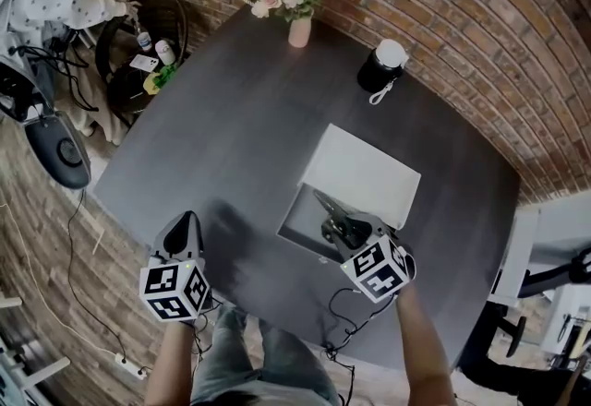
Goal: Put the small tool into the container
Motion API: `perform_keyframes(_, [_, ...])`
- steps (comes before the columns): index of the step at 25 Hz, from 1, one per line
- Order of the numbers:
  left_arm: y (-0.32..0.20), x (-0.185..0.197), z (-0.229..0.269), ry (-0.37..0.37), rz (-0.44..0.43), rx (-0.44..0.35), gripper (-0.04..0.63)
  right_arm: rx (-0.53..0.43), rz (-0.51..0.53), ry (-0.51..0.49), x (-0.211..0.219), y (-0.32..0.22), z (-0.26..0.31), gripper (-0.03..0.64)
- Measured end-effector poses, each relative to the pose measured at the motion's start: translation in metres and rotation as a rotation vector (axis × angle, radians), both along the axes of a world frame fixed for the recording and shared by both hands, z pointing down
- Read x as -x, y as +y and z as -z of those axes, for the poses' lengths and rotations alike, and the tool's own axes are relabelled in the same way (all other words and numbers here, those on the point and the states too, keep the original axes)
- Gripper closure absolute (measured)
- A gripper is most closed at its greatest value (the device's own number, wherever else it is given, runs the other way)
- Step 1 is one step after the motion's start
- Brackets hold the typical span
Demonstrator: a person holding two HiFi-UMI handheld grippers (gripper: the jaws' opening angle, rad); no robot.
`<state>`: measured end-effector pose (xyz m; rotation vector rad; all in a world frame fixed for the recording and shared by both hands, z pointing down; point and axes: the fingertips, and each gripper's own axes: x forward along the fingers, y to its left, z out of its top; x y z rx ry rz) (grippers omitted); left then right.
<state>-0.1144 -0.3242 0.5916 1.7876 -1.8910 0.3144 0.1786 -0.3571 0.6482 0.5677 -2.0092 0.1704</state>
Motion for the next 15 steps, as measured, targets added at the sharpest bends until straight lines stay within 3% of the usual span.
perform_keyframes(1, [0.000, 0.000, 0.000, 0.000, -0.001, 0.000, 0.600, 0.022, 0.006, 0.002, 0.001, 0.004, -0.003, 0.462])
perform_keyframes(10, [-0.001, 0.006, 0.002, 0.000, -0.008, 0.002, 0.600, 0.054, -0.018, -0.019, 0.004, 0.006, -0.009, 0.455])
perform_keyframes(15, [-0.003, 0.000, 0.004, 0.005, -0.037, -0.001, 0.600, 0.117, -0.020, -0.033, 0.007, 0.010, -0.014, 0.429])
